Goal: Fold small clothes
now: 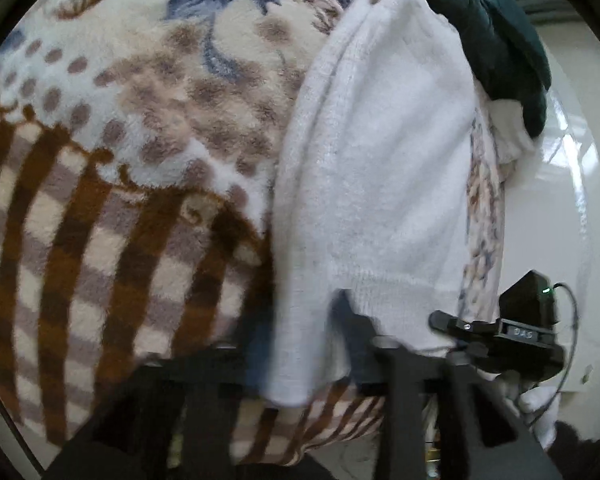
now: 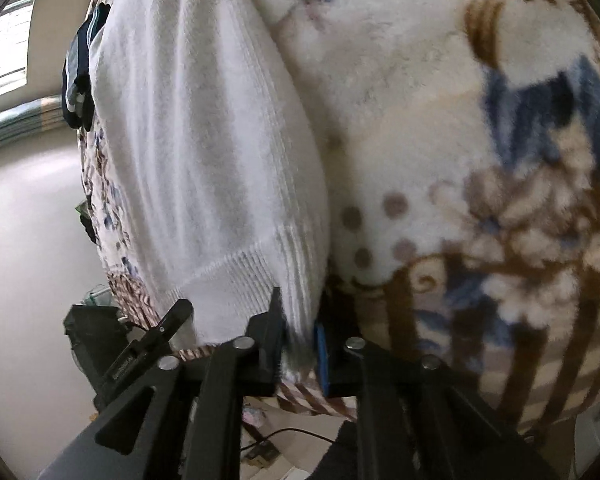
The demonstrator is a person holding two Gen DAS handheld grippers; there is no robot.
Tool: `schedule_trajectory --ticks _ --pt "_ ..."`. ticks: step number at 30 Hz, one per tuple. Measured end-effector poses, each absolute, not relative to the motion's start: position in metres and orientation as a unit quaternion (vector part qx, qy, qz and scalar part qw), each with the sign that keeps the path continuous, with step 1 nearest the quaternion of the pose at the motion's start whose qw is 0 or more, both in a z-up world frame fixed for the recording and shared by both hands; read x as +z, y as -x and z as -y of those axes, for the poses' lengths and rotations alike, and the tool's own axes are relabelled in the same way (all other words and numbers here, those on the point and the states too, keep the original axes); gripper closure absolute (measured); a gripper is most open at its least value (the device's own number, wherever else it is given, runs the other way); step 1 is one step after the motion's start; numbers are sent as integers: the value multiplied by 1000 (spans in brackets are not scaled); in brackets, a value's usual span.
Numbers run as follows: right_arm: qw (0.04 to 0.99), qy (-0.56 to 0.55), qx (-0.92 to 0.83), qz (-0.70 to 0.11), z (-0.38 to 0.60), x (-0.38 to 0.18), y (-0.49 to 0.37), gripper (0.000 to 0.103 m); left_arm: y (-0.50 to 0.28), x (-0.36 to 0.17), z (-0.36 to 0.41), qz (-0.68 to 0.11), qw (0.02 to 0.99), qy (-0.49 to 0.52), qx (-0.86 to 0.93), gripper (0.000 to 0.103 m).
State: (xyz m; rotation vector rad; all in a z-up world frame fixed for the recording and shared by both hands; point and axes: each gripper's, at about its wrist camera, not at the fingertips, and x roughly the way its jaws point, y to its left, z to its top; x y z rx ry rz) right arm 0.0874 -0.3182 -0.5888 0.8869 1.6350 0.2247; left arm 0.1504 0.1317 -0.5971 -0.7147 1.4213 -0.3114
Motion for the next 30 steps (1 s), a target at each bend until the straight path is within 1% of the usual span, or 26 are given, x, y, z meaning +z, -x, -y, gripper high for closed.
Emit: schedule_trajectory --ticks 1,2,3,5,6,7,8,10,14,20,24,25,27,30 --pt "588 -386 93 -705 317 -592 -89 58 -150 -601 -137 -633 680 339 -145 49" --pt "584 -395 91 -704 313 -596 -90 51 -151 -606 -138 -631 673 357 -147 46" --pt "579 -415 92 -696 316 -601 -90 50 -150 -608 -140 -629 672 362 -149 46" --pt "575 -423 90 -694 317 -608 -90 50 -151 -607 -137 -629 680 347 -144 49" --pt "577 -426 88 -692 316 -609 -90 50 -150 -604 -136 -626 686 341 -144 56" --pt "579 -434 87 -684 314 -607 -89 61 -149 -599 -137 -622 694 333 -142 69" --pt "582 -438 86 -679 312 -606 -88 87 -148 -594 -136 -624 701 317 -137 94" --pt "596 -427 86 -674 306 -593 -89 87 -150 -585 -135 -623 708 306 -129 94" --pt "626 -407 83 -659 295 -555 -95 88 -154 -537 -128 -605 732 277 -144 94" --pt "687 -408 102 -593 296 -455 -135 88 -196 -450 -137 -539 763 306 -186 94" --pt "732 -402 118 -538 303 -404 -195 88 -261 -404 -140 -482 788 320 -209 94" --pt "739 -399 120 -529 303 -395 -211 88 -287 -398 -126 -473 795 315 -210 94" --pt "764 -383 115 -507 309 -380 -256 88 -331 -391 -116 -461 804 306 -216 94" --pt "786 -364 108 -489 311 -374 -316 88 -399 -395 -100 -455 808 306 -214 94"
